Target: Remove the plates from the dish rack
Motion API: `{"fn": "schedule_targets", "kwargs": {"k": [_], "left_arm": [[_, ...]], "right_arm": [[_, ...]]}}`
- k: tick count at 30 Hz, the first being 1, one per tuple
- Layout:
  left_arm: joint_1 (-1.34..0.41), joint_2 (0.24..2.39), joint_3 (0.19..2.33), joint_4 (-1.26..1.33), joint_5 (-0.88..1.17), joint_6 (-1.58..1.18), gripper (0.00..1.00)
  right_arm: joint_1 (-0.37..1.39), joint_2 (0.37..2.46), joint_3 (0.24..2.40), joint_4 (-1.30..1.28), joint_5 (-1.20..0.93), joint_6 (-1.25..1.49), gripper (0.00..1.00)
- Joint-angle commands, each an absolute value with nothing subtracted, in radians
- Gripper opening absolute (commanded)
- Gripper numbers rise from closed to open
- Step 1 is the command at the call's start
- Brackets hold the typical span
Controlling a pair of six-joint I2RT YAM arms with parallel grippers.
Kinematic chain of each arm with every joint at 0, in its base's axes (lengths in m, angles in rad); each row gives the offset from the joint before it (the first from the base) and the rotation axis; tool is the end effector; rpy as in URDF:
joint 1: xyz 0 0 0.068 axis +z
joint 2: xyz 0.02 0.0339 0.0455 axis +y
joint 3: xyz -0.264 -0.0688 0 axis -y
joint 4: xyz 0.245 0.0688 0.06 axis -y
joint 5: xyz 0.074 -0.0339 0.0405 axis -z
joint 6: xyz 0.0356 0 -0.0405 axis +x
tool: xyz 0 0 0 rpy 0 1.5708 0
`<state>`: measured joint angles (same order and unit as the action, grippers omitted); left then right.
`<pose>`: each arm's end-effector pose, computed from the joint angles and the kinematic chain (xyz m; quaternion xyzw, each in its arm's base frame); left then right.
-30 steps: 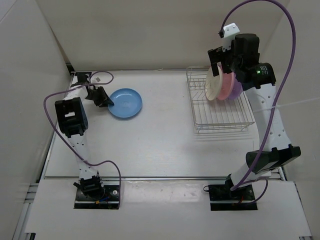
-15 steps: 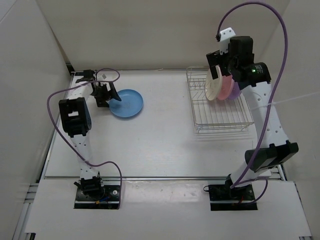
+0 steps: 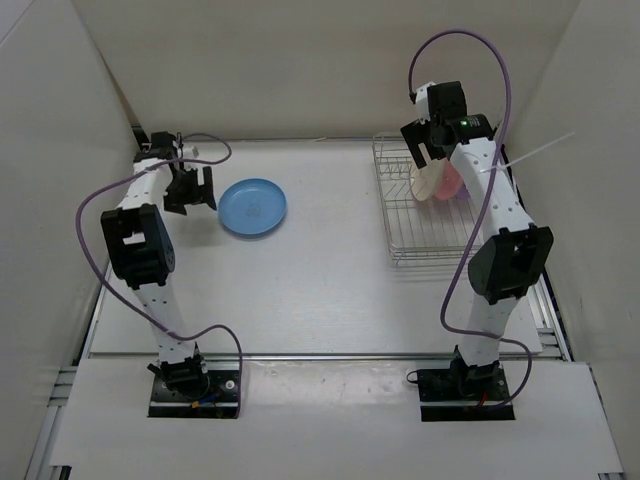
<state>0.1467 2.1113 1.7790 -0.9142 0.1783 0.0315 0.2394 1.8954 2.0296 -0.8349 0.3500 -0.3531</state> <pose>0.4379 0.0583 0.2133 -0.0422 0.9822 -0.0732 0.1680 0.4120 0.0880 0.3867 -0.1905 0.8755 -0.1812 0.4054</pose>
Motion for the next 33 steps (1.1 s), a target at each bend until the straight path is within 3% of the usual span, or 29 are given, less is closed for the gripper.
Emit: {"fn": "schedule_targets", "kwargs": {"k": [1, 9, 22, 29, 33], "left_arm": [[0.146, 1.904, 1.799, -0.933, 0.126, 0.115, 1.00], [0.146, 1.669, 1.744, -0.948, 0.098, 0.147, 1.00], [0.173, 1.592, 1.776, -0.982, 0.080, 0.129, 1.00], [0.183, 1.563, 1.744, -0.982, 0.080, 0.120, 1.00], [0.193, 1.554, 1.735, -0.982, 0.080, 0.120, 1.00]], "right_arm": [[0.233, 1.916, 2.104, -0.793, 0.377, -0.373, 0.99], [0.215, 2.000, 2.169, -0.770, 0.358, -0.364, 0.96], [0.187, 2.112, 2.243, -0.779, 0.302, -0.354, 0.87], [0.187, 2.160, 2.252, -0.779, 0.302, -0.345, 0.70], [0.187, 2.169, 2.252, -0.779, 0.302, -0.345, 0.54]]}}
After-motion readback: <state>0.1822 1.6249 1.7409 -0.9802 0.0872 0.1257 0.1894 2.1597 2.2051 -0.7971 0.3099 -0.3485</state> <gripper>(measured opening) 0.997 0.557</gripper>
